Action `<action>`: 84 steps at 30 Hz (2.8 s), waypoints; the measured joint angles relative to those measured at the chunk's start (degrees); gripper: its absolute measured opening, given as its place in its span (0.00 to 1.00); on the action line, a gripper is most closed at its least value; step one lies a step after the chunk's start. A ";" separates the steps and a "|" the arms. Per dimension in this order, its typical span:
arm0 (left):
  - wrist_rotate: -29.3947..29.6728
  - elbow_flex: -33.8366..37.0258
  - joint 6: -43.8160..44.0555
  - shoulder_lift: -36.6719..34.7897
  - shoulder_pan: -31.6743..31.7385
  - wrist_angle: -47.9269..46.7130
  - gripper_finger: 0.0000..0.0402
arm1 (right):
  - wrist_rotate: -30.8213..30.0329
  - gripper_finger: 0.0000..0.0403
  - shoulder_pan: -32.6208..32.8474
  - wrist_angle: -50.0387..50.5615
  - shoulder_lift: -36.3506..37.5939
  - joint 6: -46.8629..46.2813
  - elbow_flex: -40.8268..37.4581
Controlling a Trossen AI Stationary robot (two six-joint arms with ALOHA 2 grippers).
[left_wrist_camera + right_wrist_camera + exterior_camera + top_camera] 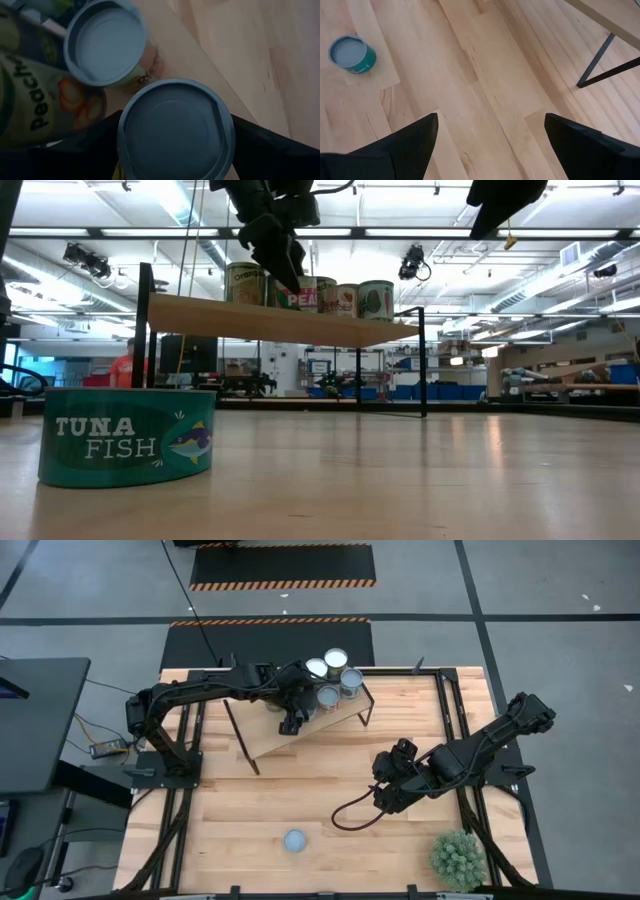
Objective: Pick and place cans onto a shelf
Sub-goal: Put the canned green peas on the shelf
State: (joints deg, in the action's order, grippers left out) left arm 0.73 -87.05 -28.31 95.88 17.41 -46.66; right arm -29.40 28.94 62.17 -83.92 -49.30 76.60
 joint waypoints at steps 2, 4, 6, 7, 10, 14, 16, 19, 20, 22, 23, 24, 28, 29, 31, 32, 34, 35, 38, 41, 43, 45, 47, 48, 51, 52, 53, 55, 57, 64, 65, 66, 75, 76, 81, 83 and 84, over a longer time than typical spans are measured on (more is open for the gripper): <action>0.69 0.00 1.54 0.00 0.00 0.20 0.79 | 0.59 0.93 -0.28 0.00 0.00 0.09 0.00; 0.81 0.00 2.89 0.00 -0.27 0.49 0.79 | 1.01 0.93 -0.35 0.00 0.10 0.26 0.00; 0.80 0.00 3.41 0.00 -0.43 0.47 0.79 | 1.02 0.93 -0.36 -0.02 0.17 0.30 0.00; 0.78 0.00 3.81 0.00 -0.66 0.47 0.79 | 1.09 0.93 -0.41 -0.02 0.17 0.38 0.00; 0.74 0.00 4.77 0.00 -0.94 0.47 0.79 | 2.11 0.93 -0.75 -0.10 0.17 0.47 0.00; 0.72 0.00 5.76 -0.02 -0.94 0.68 0.79 | 2.48 0.93 -1.04 -1.13 0.17 0.87 0.00; 0.74 0.00 6.43 -0.02 -0.92 0.69 0.79 | 2.57 0.93 -1.02 -1.74 0.17 0.88 0.00; 0.74 0.00 6.79 -0.02 -0.92 0.69 0.79 | 3.35 0.93 -1.02 -2.50 0.17 0.90 0.00; 0.74 0.00 7.23 -0.02 -0.92 0.69 0.79 | 3.54 0.93 -1.04 -2.55 0.17 0.89 0.00; 0.72 0.00 8.11 -0.04 -0.94 0.84 0.79 | 3.60 0.93 -1.04 -2.56 0.20 0.89 0.00; 0.68 0.00 8.24 -0.04 -0.94 0.96 0.79 | 3.60 0.93 -1.04 -2.56 0.19 0.90 0.00; 0.67 0.00 8.42 -0.04 -0.94 1.03 0.79 | 3.60 0.93 -1.07 -2.56 0.19 0.91 0.00; 0.26 -0.04 9.30 -0.21 -1.58 2.26 0.79 | 3.56 0.93 -1.50 -2.57 0.20 1.54 0.00; 0.24 -0.23 8.08 -0.38 -1.83 1.65 0.79 | 3.45 0.93 -1.72 -2.58 0.20 1.91 0.00; 0.26 -0.48 5.32 -0.63 -2.57 2.10 0.79 | 3.29 0.93 -2.26 -2.58 0.20 3.20 0.00; 0.77 -0.50 3.92 -0.63 -2.81 2.11 0.79 | 3.16 0.93 -2.60 -2.57 0.20 4.21 0.00; 3.45 -0.46 2.13 -0.55 -3.23 1.71 0.79 | 2.83 0.93 -3.34 -2.56 0.20 5.55 0.00; 4.89 -0.46 1.84 -0.55 -3.40 1.81 0.79 | 2.43 0.93 -3.68 -2.58 0.20 5.87 0.00; 8.32 -0.46 2.57 -0.52 -3.60 1.80 0.79 | 1.40 0.93 -4.83 -3.05 0.20 6.97 0.00; 9.29 -0.46 3.60 -0.52 -3.86 1.17 0.79 | 0.10 0.93 -6.25 -5.39 0.20 10.65 0.00; 9.12 -0.46 3.36 -0.52 -3.93 0.39 0.79 | -0.28 0.93 -8.21 -8.46 0.20 15.00 0.00; 9.08 -0.46 3.13 -0.40 -3.93 0.58 0.79 | 0.88 0.93 -11.59 -12.69 0.20 19.85 0.00; 9.09 -0.46 3.40 -0.32 -3.91 0.43 0.79 | 3.42 0.93 -15.55 -17.98 0.01 24.71 0.00; 9.09 -0.46 3.67 -0.31 -3.91 0.41 0.79 | 4.13 0.93 -17.30 -21.24 -0.24 27.36 0.00; 9.09 -0.46 3.68 -0.31 -3.89 0.21 0.79 | 5.90 0.93 -21.06 -29.75 -1.23 34.96 0.05; 9.09 -0.46 3.64 -0.31 -3.89 0.14 0.79 | 6.64 0.93 -22.08 -32.59 -1.62 36.79 0.11; 9.09 -0.46 3.64 -0.31 -3.89 0.06 0.79 | 7.31 0.92 -23.01 -34.08 -2.14 38.29 0.08; 9.07 -0.48 3.65 -0.31 -3.91 0.16 0.79 | 8.96 0.91 -24.82 -37.85 -3.29 40.29 0.04; 9.05 -0.48 3.67 -0.31 -3.91 0.01 0.79 | 10.48 0.88 -26.38 -41.55 -4.02 40.74 -0.75; 9.31 -0.48 3.75 -0.31 -3.71 -0.51 0.79 | 14.24 0.77 -27.54 -59.44 -2.16 39.57 -10.76; 9.31 -0.48 3.90 -0.31 -3.72 -0.44 0.79 | 14.00 0.75 -27.40 -61.29 -1.76 39.04 -12.00; 9.31 -0.48 3.98 -0.31 -3.72 -0.43 0.79 | 14.04 0.74 -27.40 -63.30 -1.53 38.57 -13.27; 6.73 -0.48 4.79 -0.41 -3.76 -1.52 0.79 | 14.93 0.70 -29.39 -78.03 -1.55 42.71 -22.14; 5.67 -0.48 4.62 -0.53 -3.76 -1.51 0.79 | 16.14 0.70 -29.88 -78.36 -1.55 42.82 -22.14; 3.44 -0.48 3.19 -1.11 -3.78 -0.73 0.79 | 22.05 0.70 -31.92 -79.32 -2.34 44.19 -22.12; 3.15 -0.50 3.15 -1.31 -3.75 -0.38 0.79 | 22.17 0.70 -32.12 -80.81 -2.32 45.81 -22.05; 3.07 -0.50 3.03 -1.40 -3.65 -0.53 0.79 | 22.15 0.70 -32.12 -81.12 -2.29 46.26 -21.86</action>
State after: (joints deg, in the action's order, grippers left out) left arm 3.80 -87.55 -25.28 94.48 13.76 -47.20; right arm -7.25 -3.18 -18.95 -86.21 -3.04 54.74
